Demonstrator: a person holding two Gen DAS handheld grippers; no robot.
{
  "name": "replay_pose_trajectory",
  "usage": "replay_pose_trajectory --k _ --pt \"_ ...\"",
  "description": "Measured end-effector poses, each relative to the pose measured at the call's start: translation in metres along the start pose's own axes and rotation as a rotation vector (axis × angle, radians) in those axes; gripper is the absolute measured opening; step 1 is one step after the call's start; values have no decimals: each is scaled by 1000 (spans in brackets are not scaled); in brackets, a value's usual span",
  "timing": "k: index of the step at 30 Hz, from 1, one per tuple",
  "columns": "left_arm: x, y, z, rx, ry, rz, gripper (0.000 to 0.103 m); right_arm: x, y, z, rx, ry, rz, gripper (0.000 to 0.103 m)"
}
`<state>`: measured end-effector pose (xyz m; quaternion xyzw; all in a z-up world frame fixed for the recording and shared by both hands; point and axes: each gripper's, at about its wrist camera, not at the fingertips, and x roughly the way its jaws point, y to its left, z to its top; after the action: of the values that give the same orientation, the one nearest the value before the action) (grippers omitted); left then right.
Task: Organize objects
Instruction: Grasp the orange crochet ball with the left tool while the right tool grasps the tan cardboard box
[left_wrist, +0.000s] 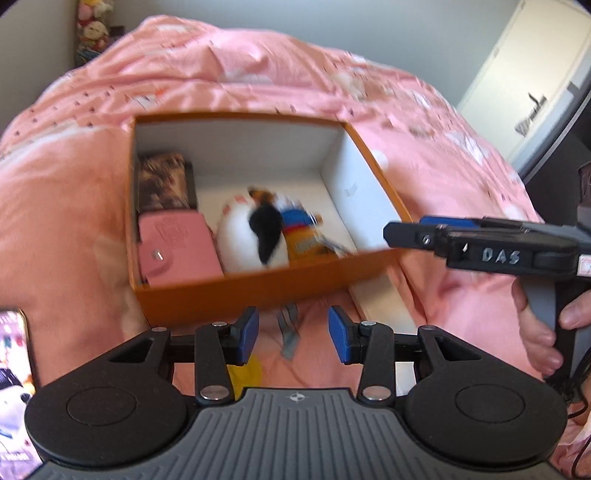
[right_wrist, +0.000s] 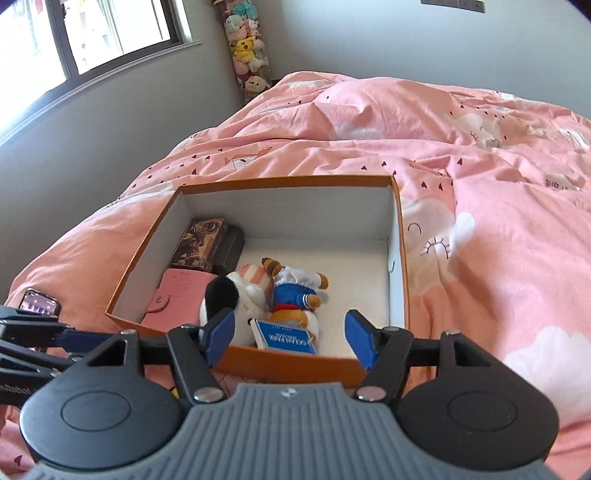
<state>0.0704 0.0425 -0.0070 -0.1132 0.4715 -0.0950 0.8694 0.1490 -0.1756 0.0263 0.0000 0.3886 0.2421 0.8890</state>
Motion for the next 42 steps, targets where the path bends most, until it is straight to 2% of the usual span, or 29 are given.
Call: replay_pose_trajectory --k 5,9,13,18,21,27,30,34,42 --pt "24 -7 -24 -4 149 -51 48 -15 -6 -41 104 109 -27 68" --pt "41 -18 -44 53 270 -65 49 -15 -11 -74 226 220 -6 68" --pt "50 -27 -60 89 345 -78 50 -8 -10 -103 308 332 4 71" --pt "54 -30 -71 122 360 -77 57 1 -6 -122 348 409 1 75" --pt "57 -33 -75 148 381 -83 57 10 -1 -125 330 446 17 82" --pt "62 -36 -80 169 400 -78 58 29 7 -138 282 529 2 82" --pt "64 -33 -81 148 388 -90 60 28 2 -138 295 525 -15 71" --pt "70 -33 -84 143 382 -110 61 24 -7 -139 350 504 28 71" --pt "84 -42 -91 184 367 -79 62 23 -10 -139 370 499 31 71"
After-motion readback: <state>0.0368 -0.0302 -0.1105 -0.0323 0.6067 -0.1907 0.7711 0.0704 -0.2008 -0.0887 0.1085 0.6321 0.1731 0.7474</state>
